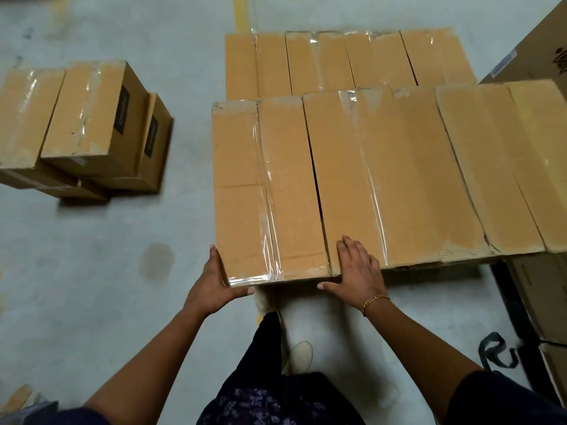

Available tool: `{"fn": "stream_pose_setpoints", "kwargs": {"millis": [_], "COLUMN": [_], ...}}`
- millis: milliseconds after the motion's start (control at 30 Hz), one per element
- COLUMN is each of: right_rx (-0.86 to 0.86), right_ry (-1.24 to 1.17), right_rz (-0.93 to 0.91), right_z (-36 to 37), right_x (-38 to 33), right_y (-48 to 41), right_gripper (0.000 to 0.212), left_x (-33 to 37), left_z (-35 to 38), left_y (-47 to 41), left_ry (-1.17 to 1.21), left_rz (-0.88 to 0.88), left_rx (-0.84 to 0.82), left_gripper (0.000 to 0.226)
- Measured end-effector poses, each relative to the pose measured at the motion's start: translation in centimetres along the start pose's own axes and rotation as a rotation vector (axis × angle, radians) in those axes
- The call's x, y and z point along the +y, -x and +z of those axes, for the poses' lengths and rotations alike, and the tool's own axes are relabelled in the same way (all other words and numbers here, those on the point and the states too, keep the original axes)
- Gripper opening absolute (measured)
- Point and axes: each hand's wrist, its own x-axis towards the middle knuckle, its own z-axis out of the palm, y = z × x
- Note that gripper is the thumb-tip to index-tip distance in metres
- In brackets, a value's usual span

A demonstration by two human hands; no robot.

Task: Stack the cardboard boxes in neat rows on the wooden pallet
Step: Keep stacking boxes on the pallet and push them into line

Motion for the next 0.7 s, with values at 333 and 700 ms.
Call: {"fn": "stream_pose_setpoints", "kwargs": {"millis": [333, 700], "right_rx": [0.026, 0.13], "right_ry": [-0.096, -0.138], "right_rz": [-0.033, -0.181], "right_z": [-2.4, -7.2], "right_x": [-0.6, -6.5], "right_y": [2.6, 4.4], "right_gripper": [0.101, 0.087], "left_x": [0.4, -0.5], "left_z": [-1.9, -8.4], "left_y": [3.4, 10.6], "left_ry": [-0.154, -0.078], "left_rz": [-0.033, 0.063], "left_rx": [0.16, 0.429], "left_gripper": [0.1, 0.067]}}
